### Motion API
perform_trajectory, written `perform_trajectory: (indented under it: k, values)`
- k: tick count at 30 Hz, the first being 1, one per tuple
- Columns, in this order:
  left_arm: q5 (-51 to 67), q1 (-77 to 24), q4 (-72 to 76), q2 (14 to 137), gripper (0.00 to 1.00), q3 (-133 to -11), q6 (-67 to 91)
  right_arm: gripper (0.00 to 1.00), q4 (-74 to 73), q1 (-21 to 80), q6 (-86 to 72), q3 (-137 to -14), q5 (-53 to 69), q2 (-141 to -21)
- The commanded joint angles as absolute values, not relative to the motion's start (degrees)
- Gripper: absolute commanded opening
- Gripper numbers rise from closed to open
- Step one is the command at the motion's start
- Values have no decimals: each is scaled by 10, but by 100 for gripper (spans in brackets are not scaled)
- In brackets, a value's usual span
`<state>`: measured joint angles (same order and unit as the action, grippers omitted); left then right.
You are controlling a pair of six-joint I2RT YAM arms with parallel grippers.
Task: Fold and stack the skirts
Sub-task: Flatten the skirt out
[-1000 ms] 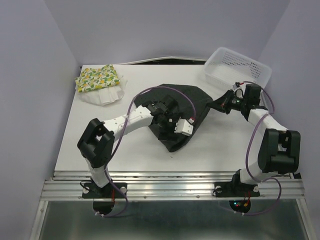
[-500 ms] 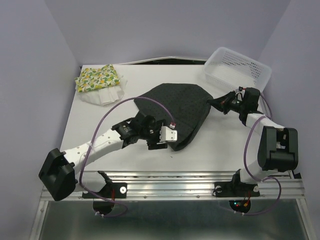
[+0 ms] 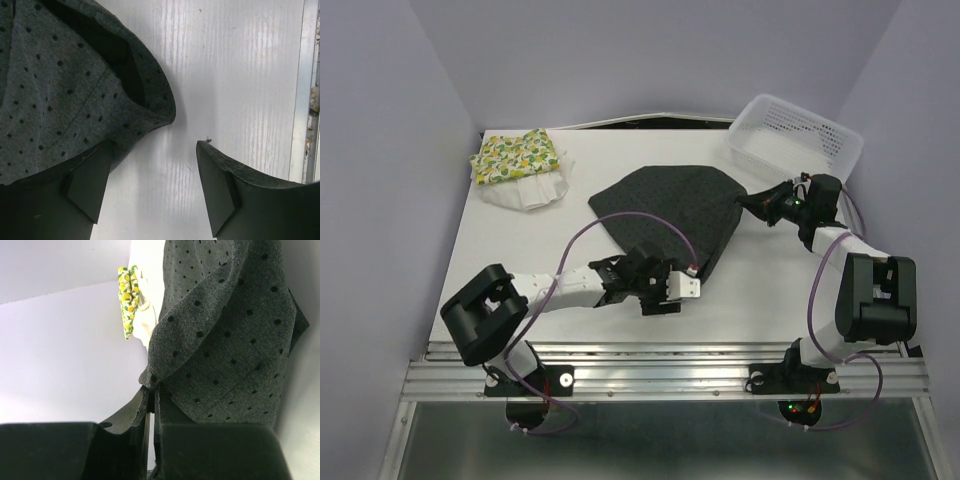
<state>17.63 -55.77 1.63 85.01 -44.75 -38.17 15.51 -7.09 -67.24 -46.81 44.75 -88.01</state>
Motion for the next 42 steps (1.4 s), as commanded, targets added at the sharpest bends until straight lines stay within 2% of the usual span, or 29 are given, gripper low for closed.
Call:
perform_trajectory:
  k: [1, 13, 17, 18, 19, 21, 22, 25, 26, 29, 30, 32, 33, 35, 36, 37, 38, 39, 42]
  values:
    - [176, -572, 81, 883, 79, -476, -359, 1, 192, -74, -683, -465, 439, -863]
    - [155, -592, 112, 988, 74, -520, -317, 1, 187, -74, -686, -460, 439, -862]
    - [147, -571, 94, 1011, 55, -548, -290, 1, 185, -74, -687, -451, 440, -859]
    - [160, -563, 84, 1011, 46, -554, -288, 1, 185, -74, -679, -450, 442, -857]
    - [167, -555, 76, 1004, 22, -560, -291, 1, 175, -74, -671, -450, 444, -855]
    - [191, -529, 45, 965, 4, -558, -299, 1, 148, -74, -621, -467, 445, -854]
    - [206, -520, 27, 948, 0, -556, -309, 1, 130, -74, -595, -479, 445, -857]
    - [292, -470, -88, 870, 0, -568, -376, 1, 8, -74, -478, -540, 448, -875]
    - [313, -457, -169, 852, 0, -573, -403, 1, -29, -74, -442, -558, 448, -881]
    - [343, -404, -269, 794, 0, -581, -489, 22, -162, -74, -278, -629, 464, -901]
    - [331, -392, -322, 782, 0, -579, -513, 36, -205, -74, -182, -648, 468, -914]
    - [316, -354, -364, 749, 0, -566, -562, 48, -310, -74, -94, -699, 461, -923]
    - [309, -326, -373, 734, 0, -559, -585, 60, -342, -74, -4, -725, 447, -926]
    - [305, -300, -385, 725, 0, -557, -598, 74, -403, -74, 99, -743, 433, -922]
    - [303, -289, -385, 725, 0, -559, -602, 87, -412, -74, 158, -747, 414, -913]
    - [306, -270, -380, 729, 0, -564, -600, 95, -414, -74, 227, -750, 406, -909]
    - [306, -263, -380, 736, 0, -568, -595, 95, -423, -74, 228, -752, 407, -906]
    - [315, -256, -378, 752, 0, -580, -586, 99, -437, -74, 302, -756, 429, -903]
    - [343, -242, -377, 795, 0, -601, -560, 99, -475, -74, 455, -737, 478, -893]
